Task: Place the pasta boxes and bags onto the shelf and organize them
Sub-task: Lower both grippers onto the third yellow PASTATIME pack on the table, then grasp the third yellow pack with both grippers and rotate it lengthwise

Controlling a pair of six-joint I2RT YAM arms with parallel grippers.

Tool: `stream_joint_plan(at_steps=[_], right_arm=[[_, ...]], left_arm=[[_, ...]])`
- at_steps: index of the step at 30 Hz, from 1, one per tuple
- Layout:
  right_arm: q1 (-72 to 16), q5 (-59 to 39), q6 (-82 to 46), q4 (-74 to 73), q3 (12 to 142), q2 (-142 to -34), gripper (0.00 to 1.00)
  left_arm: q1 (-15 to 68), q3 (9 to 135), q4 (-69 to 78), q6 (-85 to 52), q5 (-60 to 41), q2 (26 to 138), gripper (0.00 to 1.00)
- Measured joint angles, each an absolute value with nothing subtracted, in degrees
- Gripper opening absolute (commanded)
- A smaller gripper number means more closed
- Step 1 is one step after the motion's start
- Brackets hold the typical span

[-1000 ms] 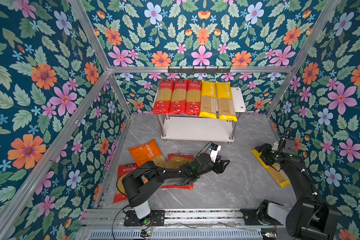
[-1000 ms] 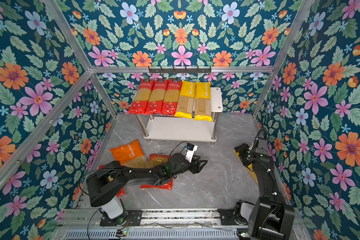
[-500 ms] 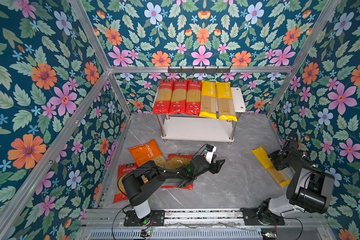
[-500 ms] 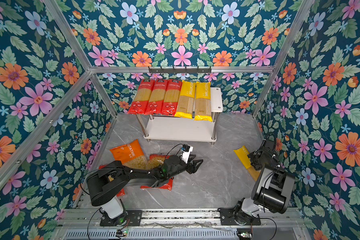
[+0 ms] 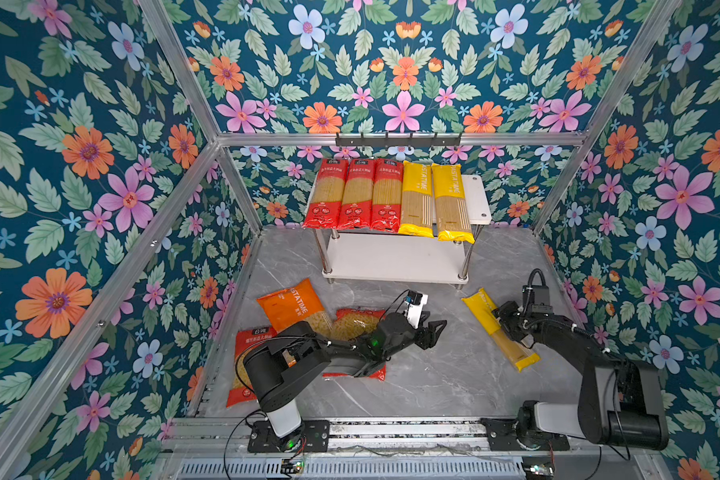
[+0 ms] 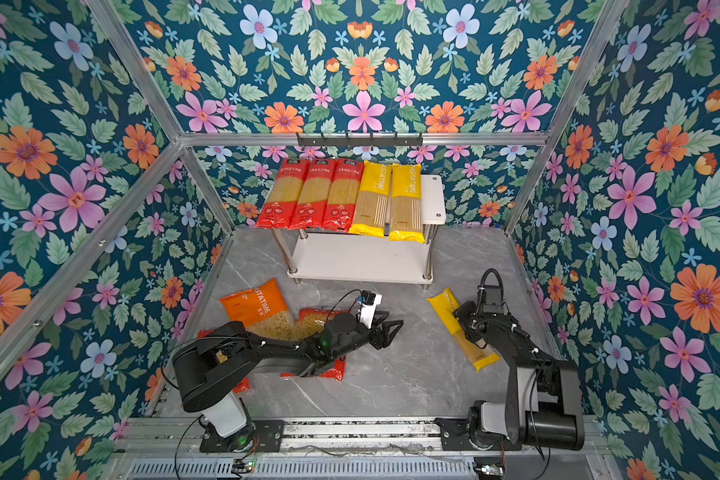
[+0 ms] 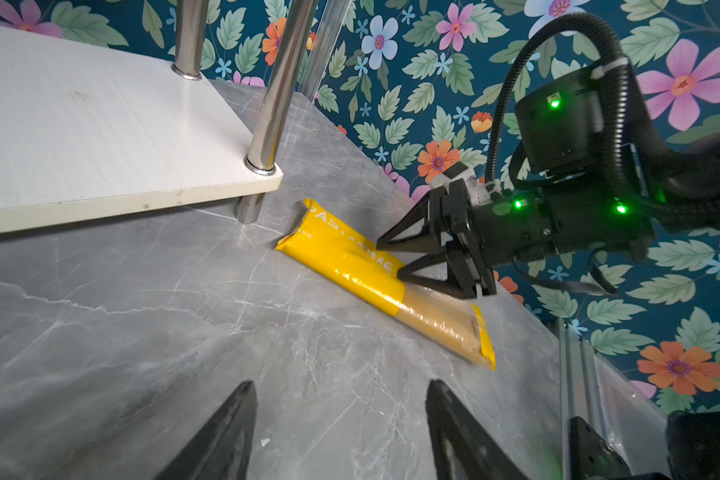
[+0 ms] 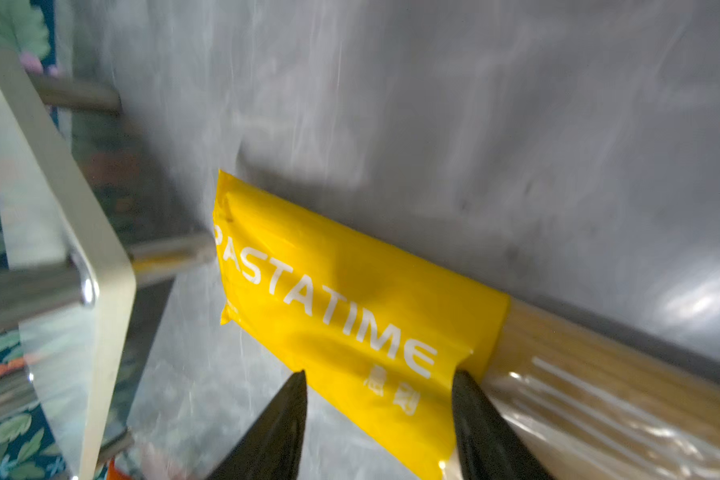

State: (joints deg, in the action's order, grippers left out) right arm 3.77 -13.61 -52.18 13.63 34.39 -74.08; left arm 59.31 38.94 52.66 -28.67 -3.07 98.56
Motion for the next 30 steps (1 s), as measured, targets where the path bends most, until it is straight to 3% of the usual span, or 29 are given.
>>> stream_joint_plan(at_steps=[6, 11, 17, 21, 26, 30], right_arm=[[4.8, -16.3, -50.7, 23.9, 38.5, -68.5, 0.61], [12.3, -16.3, -43.7, 26.1, 40.7, -74.4, 0.62], [13.0, -19.7, -40.3, 24.0, 36.7, -77.9, 0.62], [6.3, -20.3, -41.9, 20.2, 32.9, -75.5, 0.62], [-10.5, -21.3, -50.0, 19.7, 29.2, -67.6, 0.63], [-12.8, -20.3, -54.0, 20.2, 27.6, -60.6, 0.65]], left_arm=[[59.3, 43.2, 49.1, -32.7, -5.7, 100.3, 0.65], [59.4, 50.3, 42.3, -37.8, -11.2, 105.3, 0.65], [60.4, 50.2, 38.3, -45.6, -13.6, 109.0, 0.64], [60.7, 49.0, 37.6, -48.2, -13.6, 108.8, 0.64], [59.3, 46.9, 33.1, -48.0, -11.4, 105.5, 0.65], [57.3, 44.9, 30.8, -47.7, -10.4, 103.2, 0.65]])
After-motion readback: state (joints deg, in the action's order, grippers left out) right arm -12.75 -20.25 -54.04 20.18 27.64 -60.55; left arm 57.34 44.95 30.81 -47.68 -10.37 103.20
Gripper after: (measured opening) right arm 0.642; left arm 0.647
